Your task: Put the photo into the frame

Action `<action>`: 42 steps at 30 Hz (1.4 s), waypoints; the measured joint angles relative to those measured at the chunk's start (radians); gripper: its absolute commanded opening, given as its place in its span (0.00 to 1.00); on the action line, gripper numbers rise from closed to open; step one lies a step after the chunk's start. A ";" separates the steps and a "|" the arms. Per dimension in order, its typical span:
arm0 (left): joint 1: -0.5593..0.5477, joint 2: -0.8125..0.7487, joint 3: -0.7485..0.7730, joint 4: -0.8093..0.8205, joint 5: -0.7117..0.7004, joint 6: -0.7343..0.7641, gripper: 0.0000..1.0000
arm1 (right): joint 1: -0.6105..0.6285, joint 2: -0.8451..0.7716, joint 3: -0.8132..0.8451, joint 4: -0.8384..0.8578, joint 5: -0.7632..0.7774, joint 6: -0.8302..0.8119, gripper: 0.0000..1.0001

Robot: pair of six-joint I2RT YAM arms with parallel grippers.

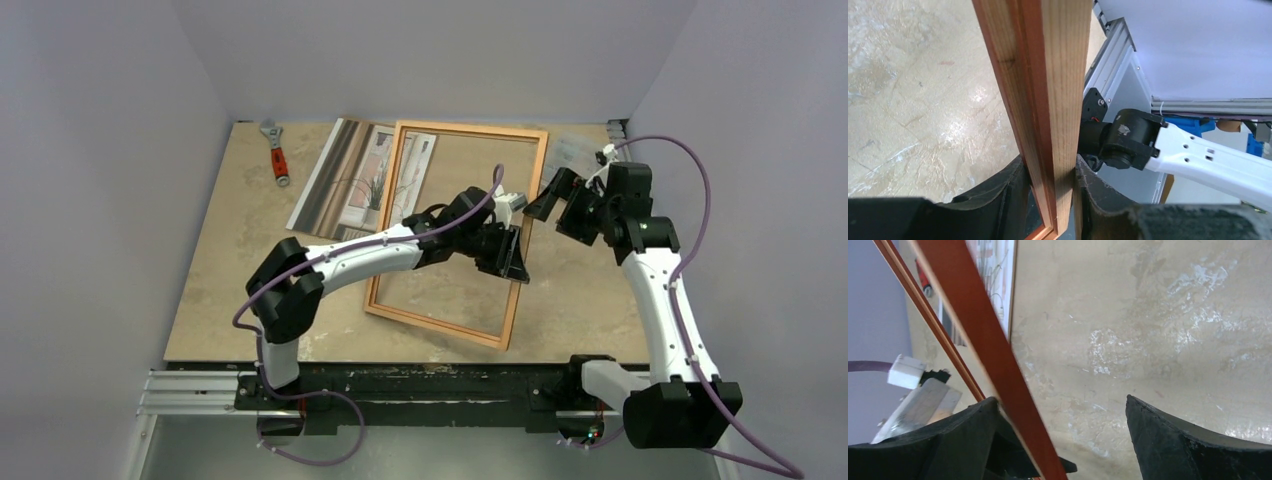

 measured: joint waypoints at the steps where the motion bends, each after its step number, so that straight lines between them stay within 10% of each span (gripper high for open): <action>1: 0.000 -0.019 -0.002 -0.009 -0.003 0.009 0.00 | -0.006 -0.010 0.000 0.007 -0.015 -0.001 0.91; 18: 0.005 -0.167 -0.031 -0.125 0.047 0.123 0.00 | -0.027 0.031 0.007 0.243 -0.424 0.114 0.56; 22: 0.005 -0.169 -0.031 -0.163 0.064 0.145 0.00 | -0.027 0.049 0.013 0.267 -0.460 0.135 0.39; 26: 0.005 -0.169 -0.029 -0.201 0.070 0.166 0.00 | -0.026 0.057 0.029 0.270 -0.481 0.147 0.02; 29: 0.008 -0.178 -0.014 -0.224 0.082 0.169 0.02 | -0.027 0.060 0.032 0.270 -0.470 0.079 0.00; 37: -0.001 -0.244 -0.013 -0.294 -0.066 0.203 0.83 | -0.026 0.054 0.065 0.185 -0.382 0.117 0.00; 42: -0.019 -0.319 0.034 -0.380 -0.278 0.220 0.97 | -0.031 0.038 0.096 0.048 -0.242 0.193 0.00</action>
